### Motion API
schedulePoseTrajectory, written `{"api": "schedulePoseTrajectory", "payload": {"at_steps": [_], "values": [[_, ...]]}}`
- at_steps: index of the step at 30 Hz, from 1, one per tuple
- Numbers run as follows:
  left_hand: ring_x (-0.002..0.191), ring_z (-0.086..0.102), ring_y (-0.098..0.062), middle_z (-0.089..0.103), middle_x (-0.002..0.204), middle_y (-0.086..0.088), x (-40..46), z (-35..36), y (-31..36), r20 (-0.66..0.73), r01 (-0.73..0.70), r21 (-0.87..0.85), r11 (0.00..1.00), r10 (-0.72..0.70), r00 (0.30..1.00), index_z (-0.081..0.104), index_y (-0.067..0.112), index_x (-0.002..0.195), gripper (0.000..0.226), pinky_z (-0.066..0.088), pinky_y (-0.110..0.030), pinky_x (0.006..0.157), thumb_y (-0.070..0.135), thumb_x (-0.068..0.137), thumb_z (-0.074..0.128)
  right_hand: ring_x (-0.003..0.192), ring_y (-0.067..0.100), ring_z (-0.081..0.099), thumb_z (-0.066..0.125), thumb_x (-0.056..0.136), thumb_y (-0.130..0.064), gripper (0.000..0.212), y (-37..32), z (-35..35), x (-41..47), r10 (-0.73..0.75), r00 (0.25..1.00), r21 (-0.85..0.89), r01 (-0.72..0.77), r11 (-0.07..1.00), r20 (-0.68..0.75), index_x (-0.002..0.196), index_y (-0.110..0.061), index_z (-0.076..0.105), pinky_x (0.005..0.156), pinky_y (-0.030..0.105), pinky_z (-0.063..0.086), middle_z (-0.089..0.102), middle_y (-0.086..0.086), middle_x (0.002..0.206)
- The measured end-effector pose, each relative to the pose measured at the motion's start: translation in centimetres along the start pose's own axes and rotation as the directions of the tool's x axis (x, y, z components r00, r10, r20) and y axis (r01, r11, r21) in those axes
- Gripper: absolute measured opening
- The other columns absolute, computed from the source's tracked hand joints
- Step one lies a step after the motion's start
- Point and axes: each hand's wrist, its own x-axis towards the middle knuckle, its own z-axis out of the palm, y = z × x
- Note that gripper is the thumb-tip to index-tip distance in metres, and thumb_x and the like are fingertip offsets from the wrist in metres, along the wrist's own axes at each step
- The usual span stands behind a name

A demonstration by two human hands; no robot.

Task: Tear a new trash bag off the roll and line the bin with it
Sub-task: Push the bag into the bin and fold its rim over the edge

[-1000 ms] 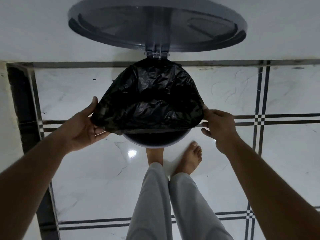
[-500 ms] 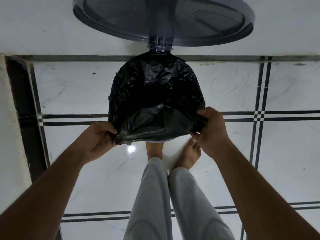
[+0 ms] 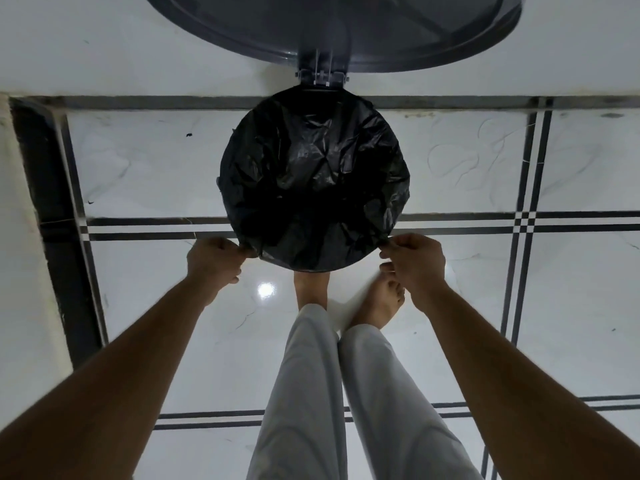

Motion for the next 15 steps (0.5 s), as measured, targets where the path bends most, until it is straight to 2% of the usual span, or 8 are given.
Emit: {"api": "schedulePoseTrajectory", "payload": {"at_steps": [2,4,8,10,11,12,13,15], "values": [[0.059,0.056,-0.017,0.064,0.07,-0.006,0.6,-0.4,0.7,-0.026,0.09,-0.066,0.994,-0.092,0.995,0.066,0.011,0.078,0.024,0.055,-0.027,0.054,0.019,0.09,0.086,0.068,0.021,0.078,0.08,0.098,-0.008,0.011,-0.4,-0.2,0.4,0.041,0.997,0.133,-0.049,0.99,0.062,0.088,-0.012,0.076,0.078,0.041,0.067,0.085,0.014,0.094],[0.064,0.063,-0.012,0.07,0.078,-0.005,0.8,-0.9,1.6,0.111,0.223,-0.289,0.931,-0.198,0.974,0.069,0.009,0.086,0.014,0.06,-0.021,0.052,0.01,0.097,0.078,0.077,0.024,0.08,0.07,0.103,-0.001,0.012,-1.2,-0.7,0.2,0.051,0.988,0.272,-0.09,0.958,0.148,0.097,-0.009,0.075,0.082,0.036,0.066,0.084,0.018,0.105],[0.09,0.082,-0.018,0.082,0.114,-0.013,1.2,-3.0,2.9,0.332,0.292,-0.543,0.787,-0.118,0.936,0.075,0.001,0.106,0.022,0.068,-0.031,0.082,-0.006,0.104,0.054,0.09,0.027,0.079,0.059,0.104,0.002,0.022,-2.3,-1.7,0.0,0.031,0.996,0.377,-0.058,0.924,0.079,0.115,-0.008,0.075,0.09,0.039,0.065,0.084,0.013,0.108],[0.103,0.08,-0.026,0.078,0.125,-0.017,0.3,-3.3,3.4,0.117,0.151,-0.422,0.894,-0.112,0.987,0.072,0.0,0.119,0.028,0.067,-0.033,0.079,-0.003,0.102,0.051,0.096,0.023,0.078,0.064,0.098,-0.013,0.019,-2.6,-1.6,-0.2,-0.039,0.993,0.318,0.072,0.945,-0.108,0.112,-0.019,0.075,0.096,0.045,0.065,0.082,0.005,0.11],[0.11,0.076,-0.028,0.075,0.127,-0.014,-0.6,-3.1,3.5,-0.125,-0.011,-0.297,0.955,-0.028,0.992,0.069,0.0,0.125,0.03,0.062,-0.033,0.081,0.003,0.1,0.053,0.1,0.018,0.077,0.065,0.095,-0.023,0.021,-2.8,-1.4,-0.6,-0.1,0.978,0.254,0.145,0.956,-0.183,0.114,-0.026,0.073,0.1,0.045,0.063,0.081,-0.002,0.112],[0.111,0.07,-0.027,0.071,0.126,-0.01,-1.9,-2.7,3.8,-0.378,-0.242,-0.118,0.963,0.181,0.908,0.065,0.002,0.127,0.031,0.056,-0.034,0.083,0.01,0.099,0.056,0.103,0.012,0.075,0.066,0.096,-0.031,0.026,-3.1,-1.1,-1.1,-0.169,0.96,0.205,0.216,0.955,-0.224,0.122,-0.029,0.071,0.1,0.04,0.061,0.078,-0.008,0.114],[0.109,0.065,-0.025,0.065,0.123,-0.007,-3.5,-2.1,4.1,-0.475,-0.495,0.073,0.866,0.467,0.746,0.062,0.005,0.126,0.029,0.052,-0.036,0.084,0.015,0.099,0.059,0.104,0.003,0.071,0.066,0.102,-0.036,0.031,-3.3,-0.7,-1.8,-0.243,0.942,0.168,0.285,0.944,-0.232,0.132,-0.028,0.068,0.098,0.032,0.059,0.075,-0.012,0.118],[0.106,0.062,-0.029,0.065,0.119,-0.007,-5.7,-1.6,4.7,-0.165,-0.763,0.455,0.459,0.885,0.435,0.061,0.01,0.124,0.026,0.049,-0.041,0.084,0.025,0.103,0.062,0.105,-0.004,0.067,0.063,0.11,-0.043,0.039,-3.7,0.1,-2.6,-0.382,0.898,0.098,0.41,0.907,-0.219,0.145,-0.025,0.063,0.092,0.022,0.055,0.07,-0.014,0.128]]}}
